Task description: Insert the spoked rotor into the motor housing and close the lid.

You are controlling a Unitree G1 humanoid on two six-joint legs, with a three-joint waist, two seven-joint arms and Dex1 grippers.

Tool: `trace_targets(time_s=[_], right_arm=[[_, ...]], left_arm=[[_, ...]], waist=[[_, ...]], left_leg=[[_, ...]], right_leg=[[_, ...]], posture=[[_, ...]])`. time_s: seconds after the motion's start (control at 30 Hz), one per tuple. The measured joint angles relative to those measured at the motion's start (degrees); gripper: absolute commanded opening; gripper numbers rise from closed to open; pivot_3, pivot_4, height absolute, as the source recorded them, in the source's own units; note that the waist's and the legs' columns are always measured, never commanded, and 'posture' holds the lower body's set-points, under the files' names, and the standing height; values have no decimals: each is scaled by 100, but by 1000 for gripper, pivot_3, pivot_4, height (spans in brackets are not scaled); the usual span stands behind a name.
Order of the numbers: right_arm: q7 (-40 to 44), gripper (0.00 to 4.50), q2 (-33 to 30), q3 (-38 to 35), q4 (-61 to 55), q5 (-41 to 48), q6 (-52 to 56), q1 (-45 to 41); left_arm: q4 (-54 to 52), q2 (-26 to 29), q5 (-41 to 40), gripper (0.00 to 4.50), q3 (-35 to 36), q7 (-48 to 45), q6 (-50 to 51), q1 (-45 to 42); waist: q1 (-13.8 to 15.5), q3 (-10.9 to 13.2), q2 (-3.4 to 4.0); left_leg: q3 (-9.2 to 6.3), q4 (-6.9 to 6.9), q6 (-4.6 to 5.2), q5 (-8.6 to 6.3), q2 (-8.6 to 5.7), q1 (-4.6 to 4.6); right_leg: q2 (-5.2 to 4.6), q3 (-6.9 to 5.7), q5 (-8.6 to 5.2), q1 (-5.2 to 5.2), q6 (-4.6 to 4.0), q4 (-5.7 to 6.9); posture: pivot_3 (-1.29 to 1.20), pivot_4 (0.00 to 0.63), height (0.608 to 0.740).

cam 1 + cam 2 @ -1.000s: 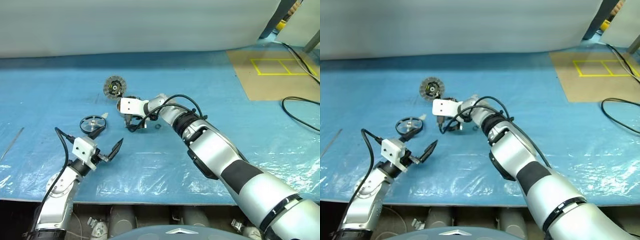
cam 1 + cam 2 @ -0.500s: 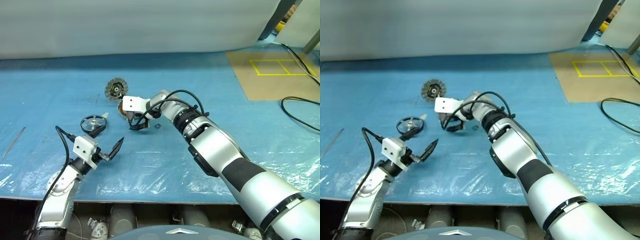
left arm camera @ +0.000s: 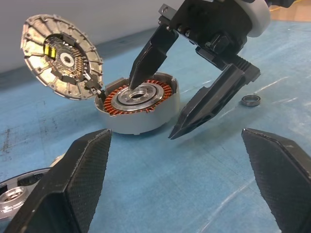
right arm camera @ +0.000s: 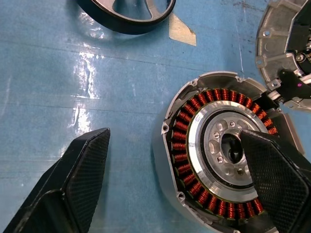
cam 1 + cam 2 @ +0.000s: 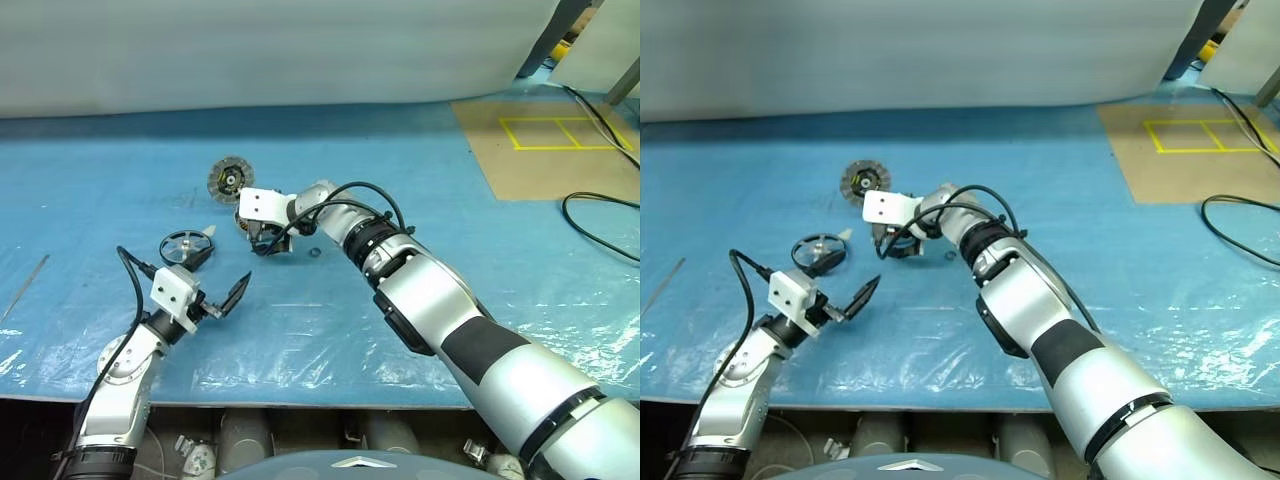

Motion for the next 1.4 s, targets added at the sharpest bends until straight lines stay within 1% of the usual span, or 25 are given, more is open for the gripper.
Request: trace_targets(time_s=[0.1,0.27,0.3,0.37,0.47,0.53,0.57,0.77,0.83,0.93,1.03,1.17,1.23,1.27,1.33,1.4], right_arm=[[-129,4456,18,72,61,-95,0,49],[-77,4456,55,100,44,-165,76,106],[-78,4295,57,124,32,-176,77,115],[-136,3830,54,159,-7,-202,81,150],[-244,2881,32,209,-43,-233,106,175],[-265,2155,24,232,-72,-244,108,179],[-221,1947,30,234,-94,-244,105,178],[-80,1903,1,250,-142,-244,112,193],[147,1903,-28,250,-227,-234,131,209],[782,1903,-141,249,-489,-175,200,285],[1409,1903,-238,251,-902,-123,294,515],[1939,1903,-398,292,-1951,-64,629,1121],[2082,1903,-429,304,-2498,-18,945,1443],[2124,1903,-430,312,-2752,1,1116,1593],[2177,1903,-430,385,-3104,9,1382,1785],[2178,1903,-436,467,-3307,9,1535,1880]], left_arm=[[7,-11,15,4500,-20,1,0,10],[7,-19,27,4500,-34,6,0,18],[7,-21,29,4500,-35,7,0,19],[7,-25,33,4500,-37,9,0,21],[7,-37,45,4500,-41,11,0,22],[7,-44,57,4500,-48,12,0,22],[7,-44,61,4500,-47,15,0,32],[7,-51,76,4500,-74,18,-2,53],[7,-51,78,4500,-74,22,-2,58],[6,-51,78,4500,-75,24,-2,67],[6,-51,78,4500,-76,23,-3,87],[4,-49,77,4500,-83,11,-3,87],[4,-45,76,4500,-85,4,-2,78],[4,-42,74,4500,-85,0,-1,74],[5,-29,73,4500,-87,-33,1,57],[6,-19,73,4500,-95,-58,2,41]], waist=[[0,0,0],[-1,0,0],[0,0,0],[1,-1,1],[2,-3,3],[1,-4,5],[0,-6,7],[-2,-9,17],[-1,-10,18],[-2,-17,18],[-2,-27,21],[-2,-44,25],[-6,-46,28],[-6,-46,28],[-6,-46,29],[-6,-48,32]], left_leg=[[0,0,-4,2,0,-1],[0,0,-2,1,0,3],[0,0,-1,0,0,4],[0,1,-1,0,-1,10],[2,1,-1,0,-2,21],[5,0,-1,0,-2,24],[6,-1,-1,0,-2,30],[7,-1,1,-1,-1,41],[7,0,1,-1,-2,39],[8,-3,1,-2,-5,37],[8,-11,-3,-5,-6,38],[8,-18,-5,-6,-6,43],[8,-24,-5,-6,-5,56],[8,-31,-6,-7,-5,76],[10,-49,-6,-7,-9,120],[10,-58,-6,-8,-10,138]], right_leg=[[0,0,0,0,0,0],[0,0,0,2,0,1],[0,1,0,3,0,1],[-1,1,0,7,0,1],[-1,4,0,17,0,1],[-1,6,0,18,0,1],[-1,7,0,22,0,1],[-1,10,-1,28,0,4],[-1,11,-1,28,0,2],[-2,13,-2,28,-1,-1],[-2,12,-2,28,-1,-2],[-2,10,-4,38,-4,-4],[-2,11,-6,64,-3,-8],[-2,11,-13,83,-3,-13],[-3,17,-32,114,-2,-15],[-3,21,-36,125,1,-15]], posture=[[0,150,740],[0,150,740],[0,150,740],[0,150,740],[0,150,740],[0,150,740],[0,150,740],[0,150,740],[0,150,740],[0,150,740],[0,150,740],[0,150,740],[0,150,740],[0,150,740],[0,150,740],[0,150,740]])
